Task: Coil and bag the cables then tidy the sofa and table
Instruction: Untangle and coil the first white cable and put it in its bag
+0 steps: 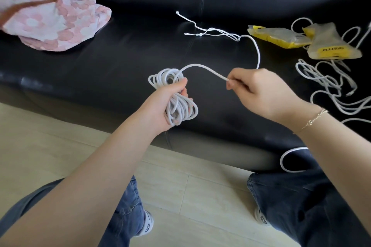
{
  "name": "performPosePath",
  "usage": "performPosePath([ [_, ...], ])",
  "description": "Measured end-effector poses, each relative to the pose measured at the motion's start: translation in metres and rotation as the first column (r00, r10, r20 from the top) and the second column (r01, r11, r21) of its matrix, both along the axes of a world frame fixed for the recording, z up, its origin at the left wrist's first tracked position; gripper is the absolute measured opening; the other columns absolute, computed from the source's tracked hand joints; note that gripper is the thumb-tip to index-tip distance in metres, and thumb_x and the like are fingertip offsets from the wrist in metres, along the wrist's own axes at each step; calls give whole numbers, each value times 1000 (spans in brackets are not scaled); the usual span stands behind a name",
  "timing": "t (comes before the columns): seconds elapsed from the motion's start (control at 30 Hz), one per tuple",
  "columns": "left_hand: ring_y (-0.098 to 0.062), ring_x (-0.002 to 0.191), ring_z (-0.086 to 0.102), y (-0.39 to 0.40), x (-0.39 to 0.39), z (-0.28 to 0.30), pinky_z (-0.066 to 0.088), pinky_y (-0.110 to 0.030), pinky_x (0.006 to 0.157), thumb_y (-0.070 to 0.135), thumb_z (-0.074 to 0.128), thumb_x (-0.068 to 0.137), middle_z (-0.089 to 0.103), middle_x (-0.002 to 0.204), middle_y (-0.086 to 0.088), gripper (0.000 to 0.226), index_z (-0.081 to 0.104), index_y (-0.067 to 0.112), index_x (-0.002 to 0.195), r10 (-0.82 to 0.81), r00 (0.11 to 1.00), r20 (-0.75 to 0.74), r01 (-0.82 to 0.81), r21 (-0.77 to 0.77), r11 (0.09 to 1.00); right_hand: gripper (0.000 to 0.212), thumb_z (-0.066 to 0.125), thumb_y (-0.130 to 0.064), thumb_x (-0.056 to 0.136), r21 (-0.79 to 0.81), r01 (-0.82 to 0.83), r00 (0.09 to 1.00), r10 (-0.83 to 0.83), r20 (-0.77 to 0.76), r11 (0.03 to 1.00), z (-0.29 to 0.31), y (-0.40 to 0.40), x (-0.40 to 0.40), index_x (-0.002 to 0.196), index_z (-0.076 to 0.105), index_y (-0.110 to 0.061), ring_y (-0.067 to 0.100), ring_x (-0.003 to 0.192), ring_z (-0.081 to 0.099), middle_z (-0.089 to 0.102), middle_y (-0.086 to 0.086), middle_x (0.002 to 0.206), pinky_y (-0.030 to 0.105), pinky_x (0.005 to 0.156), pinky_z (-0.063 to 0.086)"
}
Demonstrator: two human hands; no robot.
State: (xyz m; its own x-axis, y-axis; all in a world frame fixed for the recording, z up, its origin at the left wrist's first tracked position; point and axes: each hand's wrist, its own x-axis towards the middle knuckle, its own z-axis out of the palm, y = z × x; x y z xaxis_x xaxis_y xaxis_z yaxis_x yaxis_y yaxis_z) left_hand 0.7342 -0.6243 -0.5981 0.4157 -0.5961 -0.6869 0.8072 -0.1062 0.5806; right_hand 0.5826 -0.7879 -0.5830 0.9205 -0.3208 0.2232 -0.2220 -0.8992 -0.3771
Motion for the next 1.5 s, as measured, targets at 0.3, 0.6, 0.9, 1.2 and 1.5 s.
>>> performPosePath([
  [0.3,-7,50,47,-1,-8,-3,46,-24,61,29,76,77,40,63,4,39,74,12,112,-186,973,138,198,-80,977,17,44,-12,96,-41,-148,976,140,-166,988,-15,21,8,94,58,-20,23,74,55,63,-5,81,33,64,40],
  [0.6,-10,52,57,-3,-12,6,52,-24,55,29,74,84,55,64,3,16,69,14,80,-187,953,239,190,12,982,23,47,-27,100,-17,-222,968,219,-121,975,-14,27,10,83,58,-16,16,55,47,53,-5,60,29,52,33],
  [0.9,-8,63,45,1,-1,3,40,-21,85,24,66,91,42,69,4,29,50,16,68,-27,999,-38,18,-227,974,49,36,-50,99,146,-101,933,145,-330,984,-6,21,6,75,65,-17,12,66,60,65,-4,69,29,65,49],
  [1.2,-8,48,57,9,13,17,51,-24,53,23,69,89,57,59,6,18,59,16,76,76,959,272,-80,6,997,53,39,-52,97,53,-44,893,63,-446,998,-4,7,4,75,62,-10,20,68,57,60,4,69,34,62,45],
  [1.5,-20,73,54,1,7,3,46,-32,72,32,72,86,53,80,-9,26,66,10,98,-375,663,648,76,440,895,45,40,-53,95,-98,3,854,-54,-517,995,-1,9,7,72,62,-22,20,83,60,64,-3,84,32,72,47],
])
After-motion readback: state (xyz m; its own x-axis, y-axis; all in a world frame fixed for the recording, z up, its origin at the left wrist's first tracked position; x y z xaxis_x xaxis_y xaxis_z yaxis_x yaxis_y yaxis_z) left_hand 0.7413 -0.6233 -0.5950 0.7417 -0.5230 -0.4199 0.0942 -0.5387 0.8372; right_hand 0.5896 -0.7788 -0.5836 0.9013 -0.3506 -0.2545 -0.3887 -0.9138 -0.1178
